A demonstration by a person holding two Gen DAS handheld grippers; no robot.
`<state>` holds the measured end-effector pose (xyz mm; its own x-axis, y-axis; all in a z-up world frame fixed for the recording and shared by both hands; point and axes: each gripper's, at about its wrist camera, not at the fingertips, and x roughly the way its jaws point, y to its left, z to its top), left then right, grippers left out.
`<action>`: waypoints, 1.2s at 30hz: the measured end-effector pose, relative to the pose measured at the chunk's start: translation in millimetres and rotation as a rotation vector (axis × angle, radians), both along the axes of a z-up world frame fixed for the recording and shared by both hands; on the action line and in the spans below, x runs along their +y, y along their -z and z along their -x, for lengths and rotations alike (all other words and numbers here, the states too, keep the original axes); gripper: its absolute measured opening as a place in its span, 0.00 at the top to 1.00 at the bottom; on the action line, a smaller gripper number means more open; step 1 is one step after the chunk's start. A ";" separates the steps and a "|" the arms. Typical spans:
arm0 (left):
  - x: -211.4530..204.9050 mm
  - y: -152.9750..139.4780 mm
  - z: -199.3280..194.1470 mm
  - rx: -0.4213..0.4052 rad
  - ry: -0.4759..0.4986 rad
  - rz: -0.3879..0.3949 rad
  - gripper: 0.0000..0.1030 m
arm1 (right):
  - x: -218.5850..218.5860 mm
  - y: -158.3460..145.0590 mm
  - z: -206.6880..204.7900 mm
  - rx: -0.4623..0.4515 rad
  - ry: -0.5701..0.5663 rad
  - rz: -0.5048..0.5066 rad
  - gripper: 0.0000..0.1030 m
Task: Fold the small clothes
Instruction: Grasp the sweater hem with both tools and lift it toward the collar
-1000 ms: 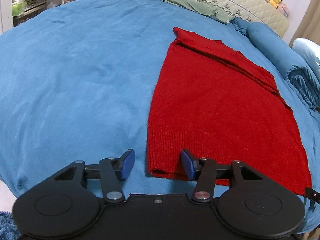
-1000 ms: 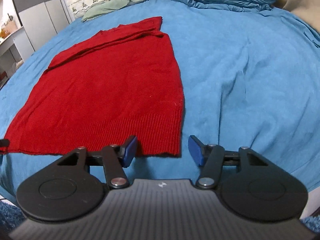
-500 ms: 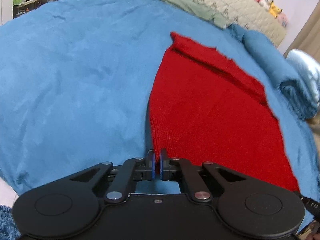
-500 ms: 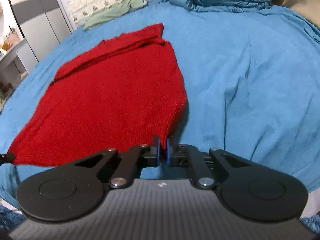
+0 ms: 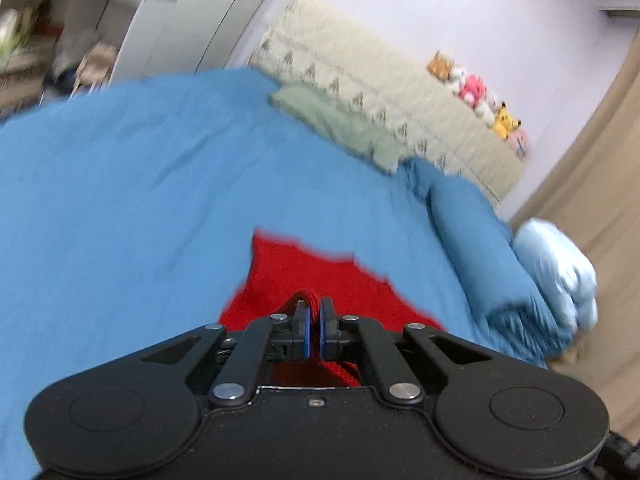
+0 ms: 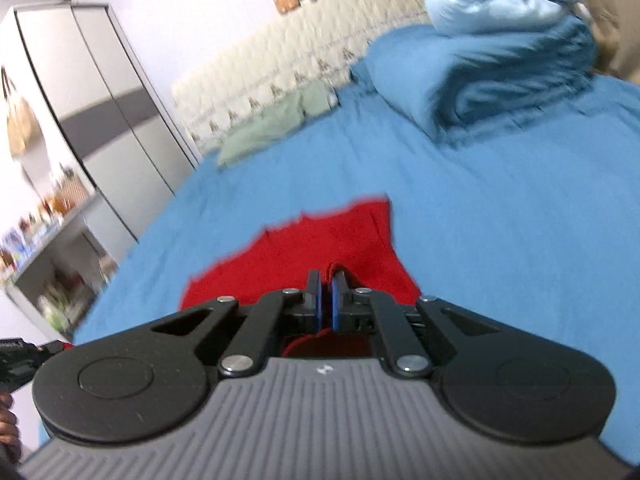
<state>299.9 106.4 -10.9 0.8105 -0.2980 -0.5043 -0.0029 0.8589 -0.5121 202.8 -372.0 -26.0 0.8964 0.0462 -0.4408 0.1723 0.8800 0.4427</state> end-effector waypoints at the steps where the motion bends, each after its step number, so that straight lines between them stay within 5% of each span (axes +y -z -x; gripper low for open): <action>1: -6.4 -6.2 -22.9 -0.014 -0.011 -0.018 0.96 | -3.6 -7.4 -26.4 -0.010 0.004 0.006 0.81; 6: -42.5 2.8 -148.3 -0.038 -0.081 -0.067 0.96 | -13.1 -6.9 -161.5 0.005 0.049 0.074 0.81; 10: -64.0 63.8 -224.2 0.013 -0.129 -0.123 0.96 | -13.7 43.0 -250.6 0.067 0.088 0.138 0.81; 14: -72.4 126.8 -265.8 0.110 -0.139 -0.185 0.96 | -18.1 100.5 -294.5 0.144 0.108 0.165 0.81; 21: -71.6 151.3 -276.4 0.079 -0.134 -0.245 0.89 | -19.9 124.2 -310.9 0.113 0.094 0.220 0.78; 23: -71.5 141.8 -278.4 0.066 -0.172 -0.265 0.60 | -21.1 122.3 -310.8 0.106 0.120 0.228 0.54; 24: -68.3 135.3 -275.4 0.057 -0.199 -0.277 0.31 | -20.1 119.9 -310.2 0.098 0.140 0.239 0.25; 25: -64.3 129.1 -273.5 0.040 -0.218 -0.290 0.19 | -18.7 115.7 -304.7 0.064 0.153 0.256 0.15; 27: -67.1 116.8 -260.1 -0.007 -0.216 -0.353 0.18 | -15.7 110.0 -292.1 0.027 0.149 0.272 0.15; 30: -80.4 112.1 -244.1 -0.005 -0.084 -0.457 0.18 | -4.2 111.1 -279.5 0.033 0.069 0.318 0.15; 36: -115.8 159.8 -219.5 0.122 0.195 -0.592 0.18 | 28.0 148.3 -272.6 0.165 -0.078 0.394 0.15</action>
<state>519.4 -9.4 -170.7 0.6958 -0.0766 -0.7141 0.1542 0.9870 0.0443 475.4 -344.0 -174.3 0.8129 -0.0895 -0.5755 0.1391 0.9894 0.0426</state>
